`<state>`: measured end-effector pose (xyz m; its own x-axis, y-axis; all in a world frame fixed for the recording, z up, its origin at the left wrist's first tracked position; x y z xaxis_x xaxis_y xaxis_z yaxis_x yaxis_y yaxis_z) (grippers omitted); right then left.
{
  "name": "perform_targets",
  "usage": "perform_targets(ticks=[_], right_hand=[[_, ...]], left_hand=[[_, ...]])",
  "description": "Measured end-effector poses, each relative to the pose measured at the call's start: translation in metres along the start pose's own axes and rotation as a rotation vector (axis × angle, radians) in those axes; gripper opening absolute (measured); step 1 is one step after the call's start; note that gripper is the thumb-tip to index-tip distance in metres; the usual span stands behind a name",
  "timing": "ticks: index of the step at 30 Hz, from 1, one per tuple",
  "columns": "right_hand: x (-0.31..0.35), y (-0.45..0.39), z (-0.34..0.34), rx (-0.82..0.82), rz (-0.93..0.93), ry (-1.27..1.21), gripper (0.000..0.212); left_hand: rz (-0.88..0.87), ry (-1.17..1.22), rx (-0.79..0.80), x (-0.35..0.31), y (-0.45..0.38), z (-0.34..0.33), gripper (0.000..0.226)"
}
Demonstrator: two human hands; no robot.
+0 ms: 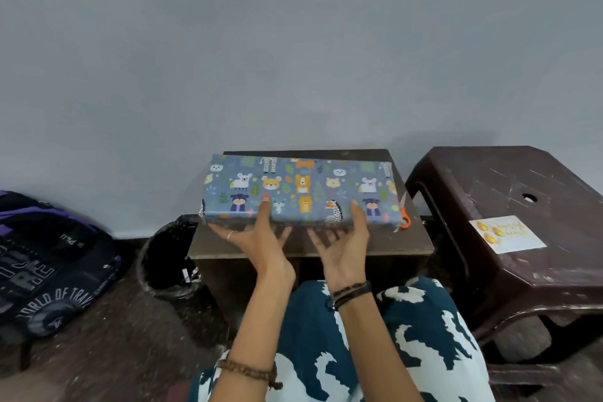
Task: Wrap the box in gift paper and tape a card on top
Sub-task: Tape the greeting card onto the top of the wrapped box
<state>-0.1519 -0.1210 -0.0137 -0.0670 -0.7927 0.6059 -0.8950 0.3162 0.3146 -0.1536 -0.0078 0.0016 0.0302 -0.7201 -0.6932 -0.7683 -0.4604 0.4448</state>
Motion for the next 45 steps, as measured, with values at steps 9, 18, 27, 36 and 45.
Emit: perform_targets(ticks=[9,18,27,36,45], right_hand=[[0.017,-0.003,0.047,-0.29,0.103,0.364,0.078],[0.031,-0.033,0.055,-0.284,0.257,0.814,0.045],[0.04,-0.058,0.046,-0.172,0.484,1.24,0.044],[0.064,-0.042,0.027,0.008,0.613,1.408,0.029],[0.151,-0.04,0.065,-0.343,0.839,1.336,0.012]], left_hand=[[0.046,-0.145,-0.185,-0.005,-0.025,0.05,0.096],[0.021,-0.518,-0.261,0.015,-0.039,0.042,0.119],[-0.269,-0.779,-0.188,0.016,-0.06,0.023,0.115],[-0.497,-1.136,0.345,0.046,-0.012,-0.038,0.052],[-0.284,-1.063,0.928,0.14,0.057,-0.144,0.019]])
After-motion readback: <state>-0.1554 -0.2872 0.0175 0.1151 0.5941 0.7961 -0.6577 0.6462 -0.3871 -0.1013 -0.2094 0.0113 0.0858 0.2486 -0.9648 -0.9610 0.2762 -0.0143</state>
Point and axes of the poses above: each hand's wrist, its own y-axis away from the middle knuckle, its own z-axis out of the back of the hand, x = y × z, the point moved 4 cm from there along -y, towards the middle knuckle, and after that the axes turned 9 degrees about z, right-handed, at the moved point
